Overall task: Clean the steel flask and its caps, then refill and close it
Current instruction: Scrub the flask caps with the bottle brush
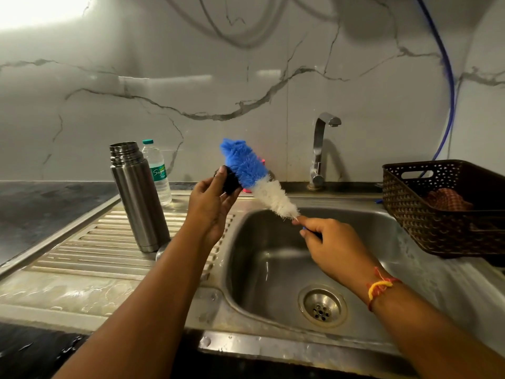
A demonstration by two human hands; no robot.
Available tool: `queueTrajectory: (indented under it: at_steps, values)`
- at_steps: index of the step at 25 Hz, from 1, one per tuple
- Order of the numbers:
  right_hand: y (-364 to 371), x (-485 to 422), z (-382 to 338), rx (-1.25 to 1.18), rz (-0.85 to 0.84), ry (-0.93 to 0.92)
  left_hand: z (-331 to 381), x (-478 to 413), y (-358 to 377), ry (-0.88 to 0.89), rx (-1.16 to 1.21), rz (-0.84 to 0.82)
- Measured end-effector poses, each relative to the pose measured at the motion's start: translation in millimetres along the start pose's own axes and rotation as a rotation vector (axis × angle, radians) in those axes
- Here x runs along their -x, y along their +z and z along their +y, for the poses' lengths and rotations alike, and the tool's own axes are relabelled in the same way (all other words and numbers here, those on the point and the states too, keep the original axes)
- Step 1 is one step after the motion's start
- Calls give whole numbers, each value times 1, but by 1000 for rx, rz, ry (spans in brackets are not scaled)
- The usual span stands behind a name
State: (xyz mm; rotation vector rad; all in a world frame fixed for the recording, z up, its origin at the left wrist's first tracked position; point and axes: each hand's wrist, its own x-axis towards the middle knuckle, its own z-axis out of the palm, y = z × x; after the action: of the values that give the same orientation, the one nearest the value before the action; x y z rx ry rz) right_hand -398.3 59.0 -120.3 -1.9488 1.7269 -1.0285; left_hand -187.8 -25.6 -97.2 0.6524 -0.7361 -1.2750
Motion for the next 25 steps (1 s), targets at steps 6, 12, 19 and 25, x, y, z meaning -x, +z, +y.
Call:
queueTrajectory:
  at_steps: [6,12,19,25]
  values:
    - [-7,-1,3,23,-38,35,2,2,0,-7,31,-32]
    - [-20,4,-3,-140,-40,64,5,-5,-4,-9,139,-26]
    - [-13,6,-6,-337,-101,112,-9,4,4,-92,22,-146]
    - [-14,7,-8,-317,-136,70,-10,0,-2,12,-138,-160]
